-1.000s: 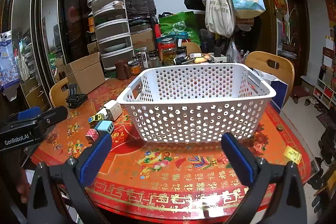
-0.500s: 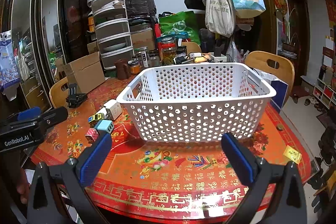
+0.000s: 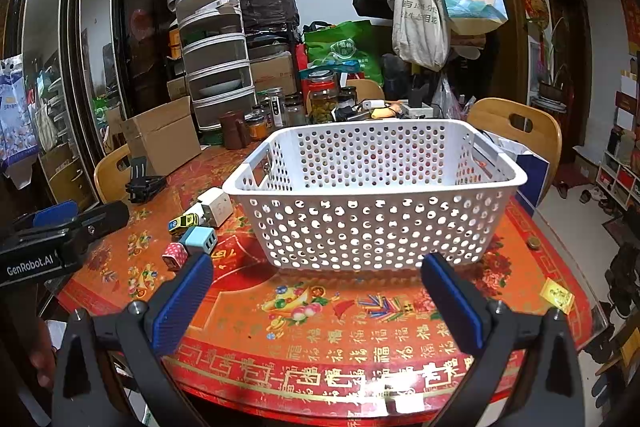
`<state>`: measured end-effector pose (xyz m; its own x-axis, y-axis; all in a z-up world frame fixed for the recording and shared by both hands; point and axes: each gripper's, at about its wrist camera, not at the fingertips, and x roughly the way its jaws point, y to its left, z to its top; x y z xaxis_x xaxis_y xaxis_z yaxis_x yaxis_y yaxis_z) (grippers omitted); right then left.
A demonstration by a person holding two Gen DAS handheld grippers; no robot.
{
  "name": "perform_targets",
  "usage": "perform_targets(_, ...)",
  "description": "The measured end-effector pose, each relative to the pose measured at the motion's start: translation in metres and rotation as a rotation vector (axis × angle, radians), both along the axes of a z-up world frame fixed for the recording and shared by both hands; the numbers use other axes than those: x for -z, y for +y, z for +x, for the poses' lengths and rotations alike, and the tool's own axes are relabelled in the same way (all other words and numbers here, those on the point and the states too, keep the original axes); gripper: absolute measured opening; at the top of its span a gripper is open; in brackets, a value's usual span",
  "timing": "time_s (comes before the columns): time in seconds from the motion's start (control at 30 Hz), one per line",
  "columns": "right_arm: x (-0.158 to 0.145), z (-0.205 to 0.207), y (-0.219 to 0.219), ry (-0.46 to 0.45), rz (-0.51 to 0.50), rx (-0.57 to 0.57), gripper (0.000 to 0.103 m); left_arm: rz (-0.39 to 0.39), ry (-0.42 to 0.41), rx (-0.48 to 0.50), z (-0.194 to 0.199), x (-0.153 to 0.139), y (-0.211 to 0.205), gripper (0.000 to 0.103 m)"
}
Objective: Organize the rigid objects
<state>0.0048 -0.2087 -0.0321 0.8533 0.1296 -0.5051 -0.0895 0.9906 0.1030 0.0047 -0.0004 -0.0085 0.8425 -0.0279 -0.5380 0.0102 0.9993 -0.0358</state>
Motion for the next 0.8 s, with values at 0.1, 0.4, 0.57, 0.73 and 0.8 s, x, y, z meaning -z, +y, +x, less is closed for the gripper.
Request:
perform_targets(0.1, 0.0001, 0.0002, -0.0001, 0.001, -0.001, 0.001, 0.103, 0.001, 0.001, 0.000, -0.0001, 0.0001, -0.0002, 0.103)
perform_targets(0.4, 0.0002, 0.0003, 0.0001, 0.001, -0.001, 0.001, 0.103, 0.000, 0.001, 0.000, -0.0002, 0.0005, -0.0004, 0.103)
perform_targets(0.57, 0.0004, 0.0003, 0.0004, 0.001, -0.002, 0.001, 0.103, 0.001, 0.002, 0.001, -0.0004, 0.0019, -0.0015, 0.103)
perform_targets(0.73, 0.0016, 0.0007, -0.0005, 0.004, -0.003, 0.003, 0.103, 0.001, 0.002, -0.001, -0.0006, 0.0021, -0.0014, 0.103)
perform_targets(0.8, 0.0031, 0.0005, -0.0015, 0.006, -0.003, 0.005, 0.103, -0.002, 0.002, -0.004, -0.0007, 0.0034, -0.0021, 0.103)
